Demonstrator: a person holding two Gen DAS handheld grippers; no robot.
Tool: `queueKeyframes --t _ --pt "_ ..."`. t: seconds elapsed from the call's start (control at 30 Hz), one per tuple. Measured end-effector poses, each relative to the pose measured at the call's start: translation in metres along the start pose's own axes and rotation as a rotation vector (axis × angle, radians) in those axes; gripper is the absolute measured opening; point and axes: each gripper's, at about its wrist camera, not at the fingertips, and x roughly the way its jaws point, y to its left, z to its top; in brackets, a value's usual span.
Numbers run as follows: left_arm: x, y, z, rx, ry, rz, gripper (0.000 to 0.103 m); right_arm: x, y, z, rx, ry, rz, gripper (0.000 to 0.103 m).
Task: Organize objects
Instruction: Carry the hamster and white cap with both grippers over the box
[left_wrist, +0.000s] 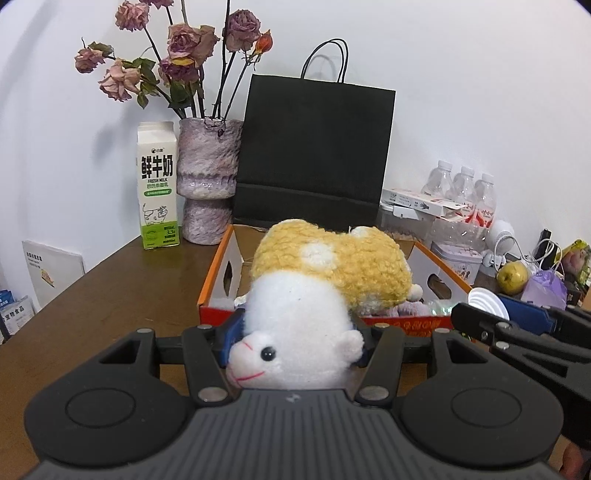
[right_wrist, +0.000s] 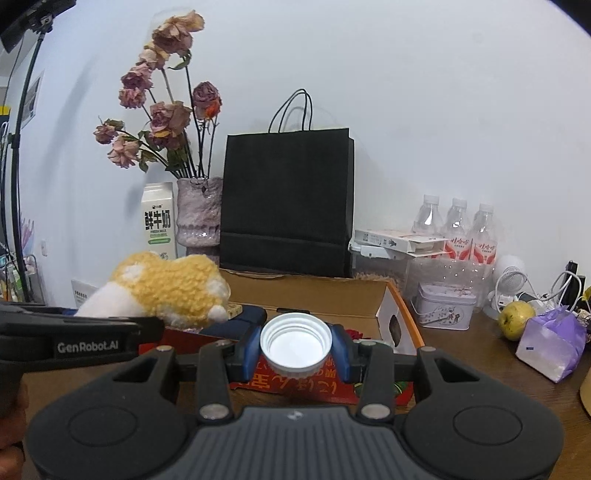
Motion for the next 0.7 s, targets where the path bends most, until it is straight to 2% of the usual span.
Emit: queueKeyframes --t 0.7 --pt "0.055 0.0 0.029 -0.009 -0.012 -0.006 0.056 0.061 -0.015 0.019 0.016 -0.002 0.001 0.039"
